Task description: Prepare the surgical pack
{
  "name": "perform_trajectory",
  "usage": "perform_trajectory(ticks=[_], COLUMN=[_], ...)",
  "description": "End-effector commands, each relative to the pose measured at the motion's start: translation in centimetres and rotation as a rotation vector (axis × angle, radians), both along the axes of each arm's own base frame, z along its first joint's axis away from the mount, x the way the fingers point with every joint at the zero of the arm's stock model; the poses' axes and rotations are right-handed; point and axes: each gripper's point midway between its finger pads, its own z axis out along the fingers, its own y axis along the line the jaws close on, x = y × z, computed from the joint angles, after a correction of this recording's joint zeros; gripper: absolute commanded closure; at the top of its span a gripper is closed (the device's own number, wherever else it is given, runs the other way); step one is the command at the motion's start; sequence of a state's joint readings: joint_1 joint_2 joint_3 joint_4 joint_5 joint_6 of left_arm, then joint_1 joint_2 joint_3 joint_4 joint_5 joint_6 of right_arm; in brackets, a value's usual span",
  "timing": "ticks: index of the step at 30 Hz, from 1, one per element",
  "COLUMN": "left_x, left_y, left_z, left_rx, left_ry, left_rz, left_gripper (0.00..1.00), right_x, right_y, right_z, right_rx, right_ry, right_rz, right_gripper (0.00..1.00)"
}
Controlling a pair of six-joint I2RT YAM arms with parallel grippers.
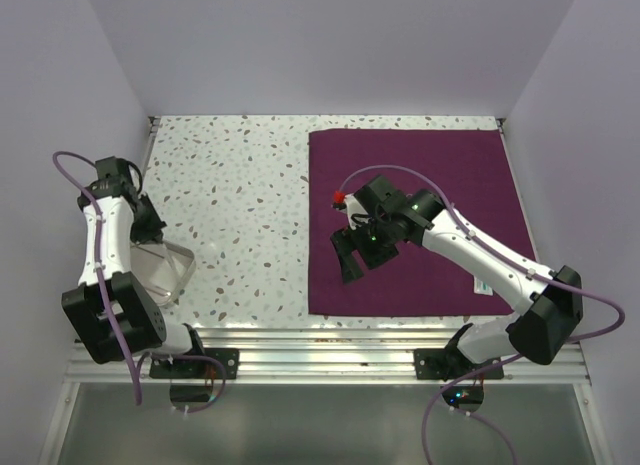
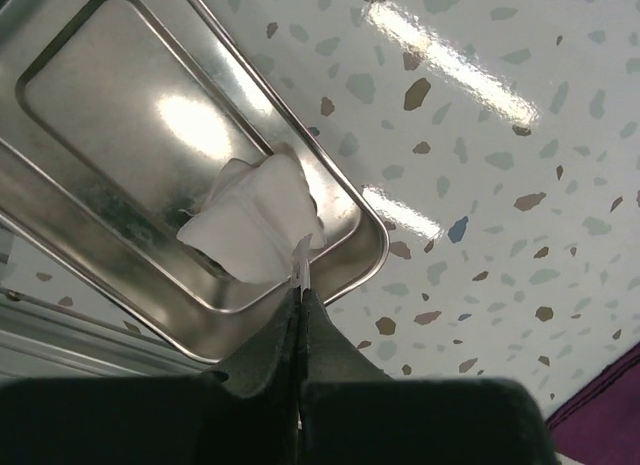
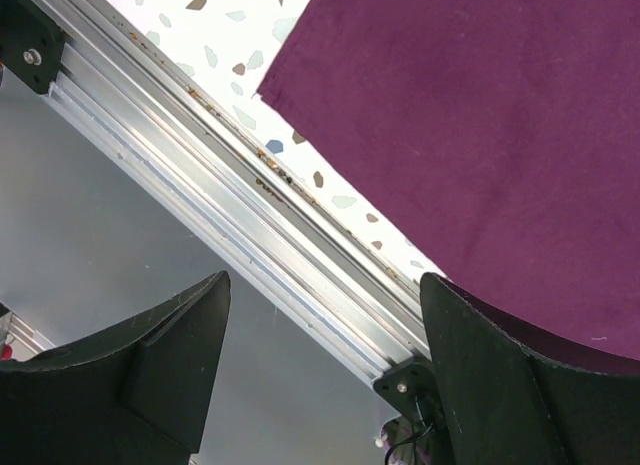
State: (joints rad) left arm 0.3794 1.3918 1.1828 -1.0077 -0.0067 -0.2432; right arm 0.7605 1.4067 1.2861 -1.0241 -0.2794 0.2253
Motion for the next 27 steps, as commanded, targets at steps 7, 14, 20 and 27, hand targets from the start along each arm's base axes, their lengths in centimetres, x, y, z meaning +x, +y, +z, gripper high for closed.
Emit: perform_trajectory(ticks=[7, 14, 20, 27], left_x=[3.4, 4.4, 3.2, 2.0], left_y=[-1.0, -0.3, 1.6, 3.2], left_z=[0.6, 0.2, -1.9, -2.9], left_rx=[-0.078, -0.102, -0.084, -0.012], left_ry=[-0.125, -0.117, -0.039, 0.041], left_rz=[-0.113, -0.089, -0.032, 0.026], left_gripper=[1.0, 1.0, 1.0, 0.7], right_x=[-0.3, -0.2, -0.3, -0.2], right_y=[0.5, 0.7, 0.9, 1.1], right_z=[0.4, 0.4, 0.2, -0.1], right_rx=[0.045, 0.047, 0.051, 0.049], right_ry=[-0.003, 0.005, 0.01, 0.019], right_rz=[0.022, 0.028, 0.031, 0.031], right_gripper=[0.2, 0.2, 0.2, 0.2])
